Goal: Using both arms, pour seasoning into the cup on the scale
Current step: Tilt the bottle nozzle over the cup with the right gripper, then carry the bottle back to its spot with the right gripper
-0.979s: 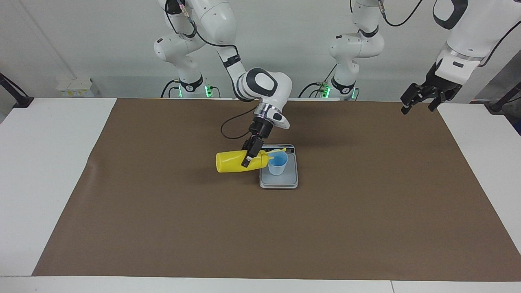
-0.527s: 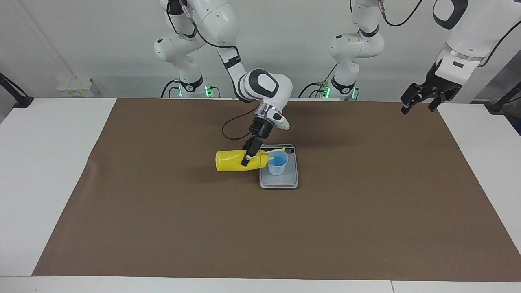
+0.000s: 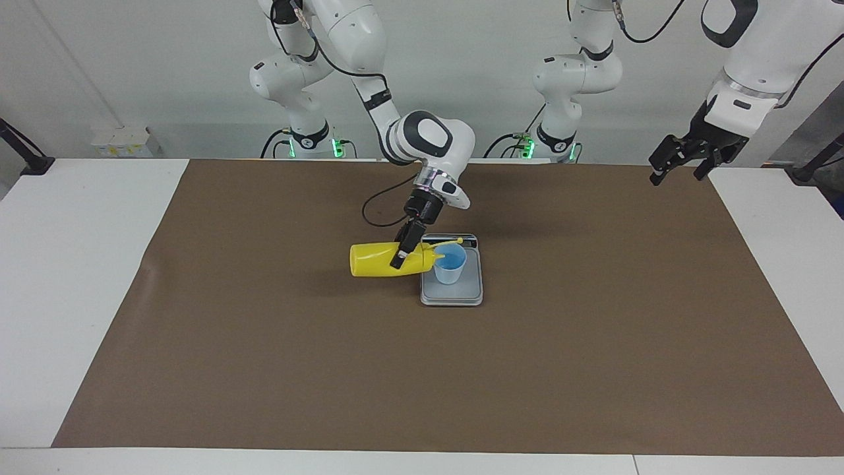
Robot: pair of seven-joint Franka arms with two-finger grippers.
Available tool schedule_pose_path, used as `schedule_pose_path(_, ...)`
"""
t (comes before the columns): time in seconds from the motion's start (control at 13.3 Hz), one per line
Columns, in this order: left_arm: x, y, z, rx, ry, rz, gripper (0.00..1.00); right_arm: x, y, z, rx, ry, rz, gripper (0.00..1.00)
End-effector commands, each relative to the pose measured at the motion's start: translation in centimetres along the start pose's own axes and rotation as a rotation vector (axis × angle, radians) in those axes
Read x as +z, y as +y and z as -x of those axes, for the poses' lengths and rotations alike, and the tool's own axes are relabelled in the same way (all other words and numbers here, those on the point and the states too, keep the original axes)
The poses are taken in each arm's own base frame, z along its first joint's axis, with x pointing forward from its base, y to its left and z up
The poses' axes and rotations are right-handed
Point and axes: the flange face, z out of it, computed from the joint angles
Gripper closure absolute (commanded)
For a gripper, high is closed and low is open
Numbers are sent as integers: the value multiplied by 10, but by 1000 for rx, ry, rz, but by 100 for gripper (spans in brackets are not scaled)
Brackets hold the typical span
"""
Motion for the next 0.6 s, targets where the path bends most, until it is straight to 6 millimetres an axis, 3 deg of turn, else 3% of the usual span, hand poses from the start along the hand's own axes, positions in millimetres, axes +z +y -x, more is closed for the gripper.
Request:
schedule_pose_path(0.0, 0, -4, 7, 0, -2, -18, 0, -8, 33, 25, 120, 21, -86, 100)
schedule_pose_path(0.15, -1, -5, 8, -1, 0, -17, 0, -18, 47, 34, 218, 58, -183, 100)
schedule_pose_path(0.53, -1, -4, 8, 0, 0, -18, 0, 2, 91, 80, 386, 134, -345, 100)
